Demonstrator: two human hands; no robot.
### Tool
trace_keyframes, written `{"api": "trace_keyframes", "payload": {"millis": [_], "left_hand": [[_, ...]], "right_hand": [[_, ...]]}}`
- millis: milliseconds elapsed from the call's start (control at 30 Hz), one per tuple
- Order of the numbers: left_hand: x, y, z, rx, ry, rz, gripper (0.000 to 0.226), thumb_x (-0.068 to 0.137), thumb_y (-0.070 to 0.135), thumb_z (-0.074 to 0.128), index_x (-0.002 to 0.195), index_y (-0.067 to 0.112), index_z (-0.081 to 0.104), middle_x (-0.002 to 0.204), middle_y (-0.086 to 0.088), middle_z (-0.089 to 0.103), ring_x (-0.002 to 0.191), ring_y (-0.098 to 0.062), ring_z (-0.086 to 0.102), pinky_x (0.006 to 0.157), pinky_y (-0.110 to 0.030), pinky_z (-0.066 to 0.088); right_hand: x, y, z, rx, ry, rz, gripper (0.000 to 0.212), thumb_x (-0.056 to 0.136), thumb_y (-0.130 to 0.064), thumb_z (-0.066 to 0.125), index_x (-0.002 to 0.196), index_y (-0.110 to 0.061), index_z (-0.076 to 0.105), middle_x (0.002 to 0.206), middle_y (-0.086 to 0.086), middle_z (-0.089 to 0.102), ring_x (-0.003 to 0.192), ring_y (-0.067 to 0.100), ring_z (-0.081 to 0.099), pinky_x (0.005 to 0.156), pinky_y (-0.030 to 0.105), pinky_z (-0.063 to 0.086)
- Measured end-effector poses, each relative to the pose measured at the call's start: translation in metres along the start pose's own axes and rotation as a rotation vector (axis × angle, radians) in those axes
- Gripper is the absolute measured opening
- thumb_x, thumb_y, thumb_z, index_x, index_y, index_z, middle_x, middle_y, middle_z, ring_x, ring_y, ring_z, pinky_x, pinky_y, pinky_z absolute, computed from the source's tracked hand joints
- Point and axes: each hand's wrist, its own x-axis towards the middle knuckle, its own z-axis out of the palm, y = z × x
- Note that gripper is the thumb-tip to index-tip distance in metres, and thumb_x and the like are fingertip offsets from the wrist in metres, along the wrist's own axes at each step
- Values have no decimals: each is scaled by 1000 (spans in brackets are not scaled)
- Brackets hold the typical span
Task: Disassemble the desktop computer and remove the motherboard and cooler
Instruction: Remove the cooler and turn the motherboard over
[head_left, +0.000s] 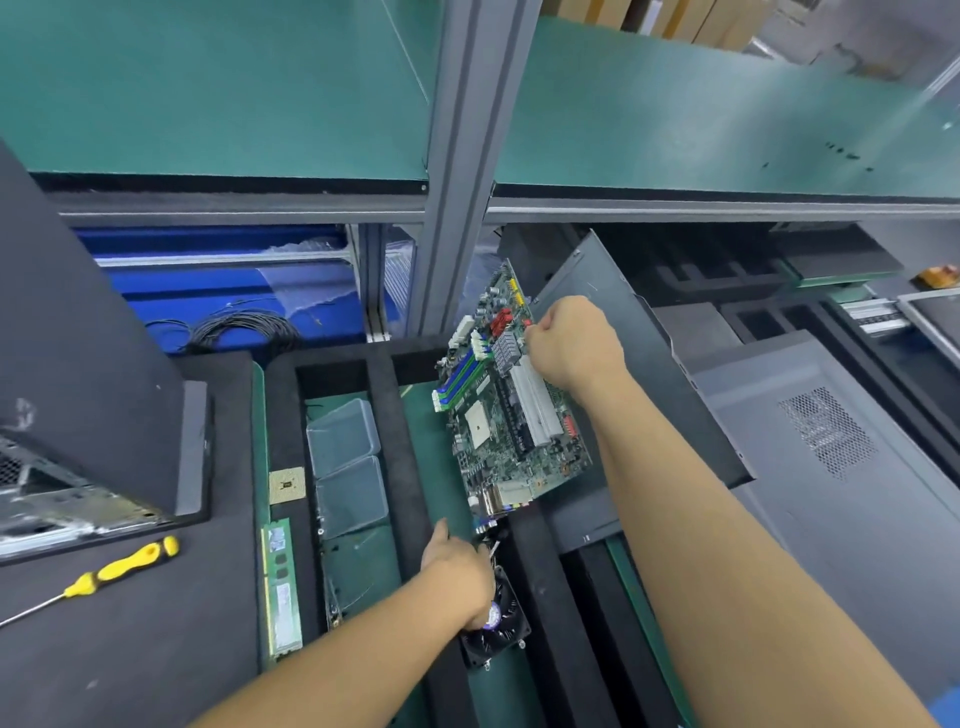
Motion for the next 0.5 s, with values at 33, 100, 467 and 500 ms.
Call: {"api": "trace_keyframes", "payload": {"millis": [33, 100, 467, 500], "left_hand": [[-2, 2, 0, 5, 7, -5, 92, 91, 30, 61, 157, 3, 2, 155, -17, 33, 143, -32, 30, 121, -50, 0], [-6, 8, 0, 32, 34, -8, 92, 91, 32, 63, 157, 2, 5, 153, -15, 36, 139, -31, 35, 119, -46, 5], [-7, 5, -2, -3, 60, -7, 49, 92, 30, 55, 136, 9, 50, 127, -8, 55, 118, -26, 53, 110, -41, 20], [-6, 5, -2, -9, 59, -9, 50, 91, 30, 56, 136, 9, 49, 127, -8, 55, 118, -26, 53, 110, -41, 19]], "right_hand": [[1, -2, 1, 4, -4, -2, 37, 93, -18, 57, 61, -13, 38, 61, 5, 44, 53, 26, 40, 61, 29, 36], [3, -5, 4, 0, -17, -14, 37, 93, -18, 56, 62, -12, 39, 62, 5, 44, 58, 28, 43, 62, 29, 37], [14, -4, 17, 7, -114, 7, 35, 90, -12, 57, 60, -11, 38, 60, 6, 42, 54, 24, 39, 53, 26, 34], [16, -2, 15, 15, -110, 5, 36, 89, -11, 57, 60, -11, 36, 59, 7, 40, 54, 24, 36, 53, 27, 33]]}}
